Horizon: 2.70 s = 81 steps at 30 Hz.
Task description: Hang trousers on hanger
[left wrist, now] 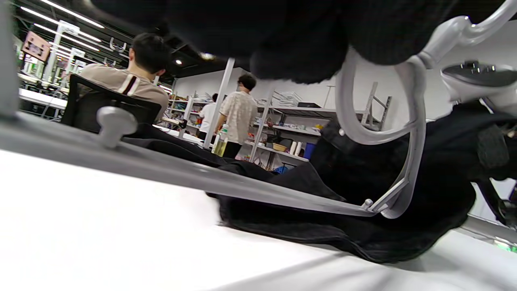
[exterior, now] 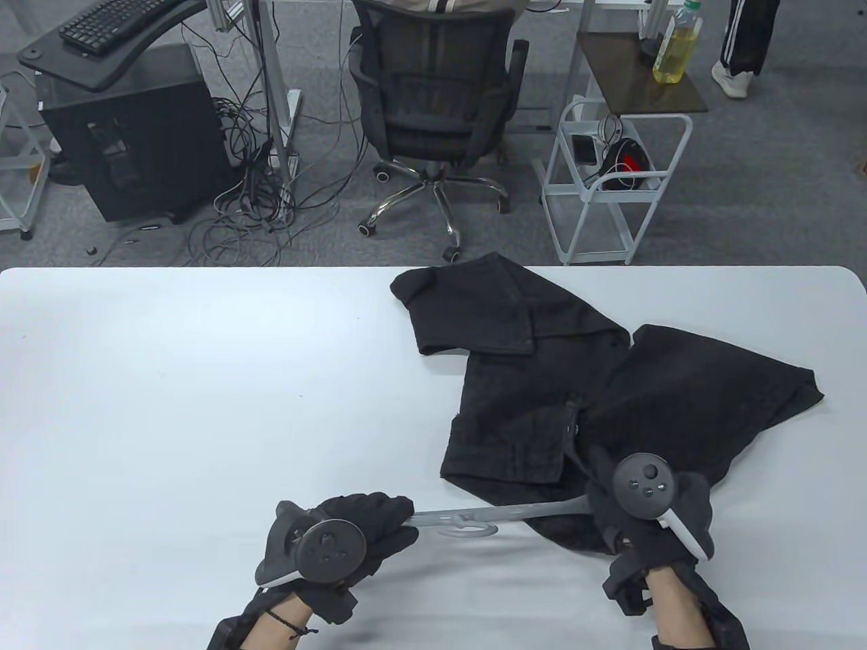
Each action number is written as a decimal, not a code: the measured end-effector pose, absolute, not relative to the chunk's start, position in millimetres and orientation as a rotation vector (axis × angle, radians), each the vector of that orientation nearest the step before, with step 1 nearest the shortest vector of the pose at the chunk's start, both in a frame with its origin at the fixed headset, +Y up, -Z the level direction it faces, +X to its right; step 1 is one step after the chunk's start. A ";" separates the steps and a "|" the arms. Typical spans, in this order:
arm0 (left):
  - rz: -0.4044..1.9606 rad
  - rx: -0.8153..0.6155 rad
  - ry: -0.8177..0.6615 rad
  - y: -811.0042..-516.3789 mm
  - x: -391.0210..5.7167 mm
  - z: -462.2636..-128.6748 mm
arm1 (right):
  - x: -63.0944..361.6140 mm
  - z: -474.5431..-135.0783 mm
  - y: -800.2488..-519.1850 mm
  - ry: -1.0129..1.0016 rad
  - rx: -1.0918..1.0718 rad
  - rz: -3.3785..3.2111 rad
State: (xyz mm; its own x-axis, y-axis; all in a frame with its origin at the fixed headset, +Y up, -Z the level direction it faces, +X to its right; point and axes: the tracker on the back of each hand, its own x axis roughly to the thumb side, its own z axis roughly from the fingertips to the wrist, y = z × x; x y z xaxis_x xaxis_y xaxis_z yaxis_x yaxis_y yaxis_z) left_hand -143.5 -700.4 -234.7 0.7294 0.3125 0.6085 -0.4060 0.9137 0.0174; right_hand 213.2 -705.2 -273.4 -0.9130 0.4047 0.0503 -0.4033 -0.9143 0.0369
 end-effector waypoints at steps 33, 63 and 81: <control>0.478 0.004 -0.597 -723.5 -148.7 -252.7 | 165.1 -254.1 -709.2 0.201 0.557 2.588; 0.438 0.008 -0.671 -721.3 -122.2 -236.9 | 127.4 -215.8 -687.7 -0.207 0.959 2.269; 0.693 0.209 -0.292 -713.9 -220.0 -267.1 | 181.6 -228.6 -665.8 -0.471 0.634 2.003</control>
State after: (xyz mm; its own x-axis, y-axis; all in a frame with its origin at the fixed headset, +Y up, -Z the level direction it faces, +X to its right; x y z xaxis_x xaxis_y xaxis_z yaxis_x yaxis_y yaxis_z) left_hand -220.0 -713.9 -267.1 0.7311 0.5961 0.3319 -0.6541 0.7507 0.0927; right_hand 181.6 -665.8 -228.6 -0.4153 0.6771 0.6075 -0.8770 -0.4755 -0.0695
